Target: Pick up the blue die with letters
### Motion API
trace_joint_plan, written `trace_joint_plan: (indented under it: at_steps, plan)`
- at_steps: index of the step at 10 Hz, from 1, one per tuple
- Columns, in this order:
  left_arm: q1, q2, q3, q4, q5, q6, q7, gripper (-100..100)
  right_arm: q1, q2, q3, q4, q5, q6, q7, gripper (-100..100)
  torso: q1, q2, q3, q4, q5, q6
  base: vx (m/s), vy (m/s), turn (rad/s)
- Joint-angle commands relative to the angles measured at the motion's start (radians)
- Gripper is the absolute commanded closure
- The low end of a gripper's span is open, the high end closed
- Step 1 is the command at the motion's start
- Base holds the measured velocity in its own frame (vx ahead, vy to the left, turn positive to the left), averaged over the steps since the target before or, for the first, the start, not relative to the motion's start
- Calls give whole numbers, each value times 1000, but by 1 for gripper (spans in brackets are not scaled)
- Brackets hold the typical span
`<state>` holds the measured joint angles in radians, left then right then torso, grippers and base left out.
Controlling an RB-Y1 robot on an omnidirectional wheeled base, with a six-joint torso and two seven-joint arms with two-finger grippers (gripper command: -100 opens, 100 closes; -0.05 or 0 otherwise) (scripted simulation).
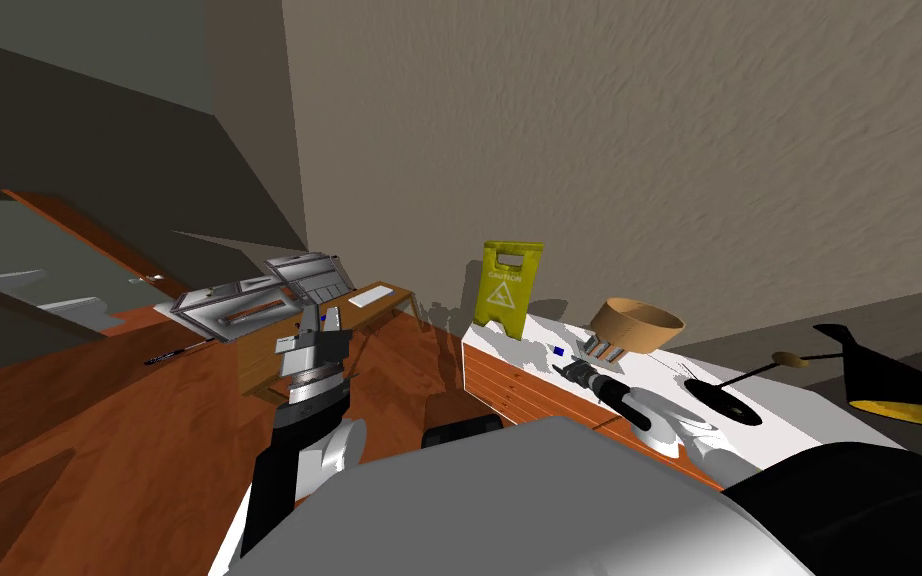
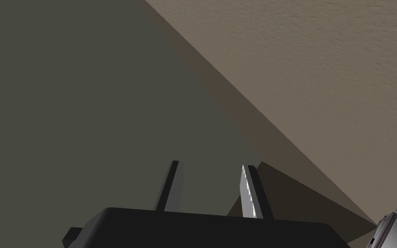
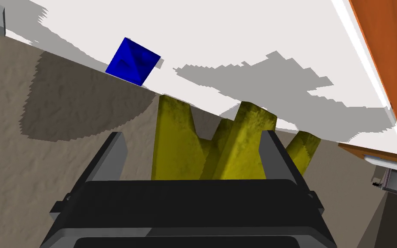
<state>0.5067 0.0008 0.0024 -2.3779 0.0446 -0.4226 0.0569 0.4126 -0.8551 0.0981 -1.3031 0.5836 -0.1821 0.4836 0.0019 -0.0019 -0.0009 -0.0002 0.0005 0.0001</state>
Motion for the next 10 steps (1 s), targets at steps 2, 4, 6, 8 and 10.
trace_joint_plan:
  at_steps: [2, 4, 6, 8, 10]
  plan:
    - [0, 0, 0, 0, 0, 0, 0, 0, -8, -33, 15, 84, 34, -9, 38, -100, 0, 0, 0, 0, 0, 1, 30, 37, 76]
    - [0, 0, 0, 0, 0, 0, 0, 0, -17, -56, 26, 125, 54, -17, 60, -100, 0, 0, 0, 0, 0, 1, 37, 33, 83]
    - [0, 0, 0, 0, 0, 0, 0, 0, -27, -78, 36, 186, 74, -26, 81, -100, 0, 0, 0, 0, 0, 1, 36, 30, 77]
    - [0, 0, 0, 0, 0, 0, 0, 0, -36, -99, 45, 223, 92, -37, 101, -100, 0, 0, 0, 0, 0, 1, 41, 30, 81]
    - [0, 0, 0, 0, 0, 0, 0, 0, -46, -120, 54, 278, 108, -48, 121, -100, 0, -1, 0, 0, 0, 1, 41, 30, 73]
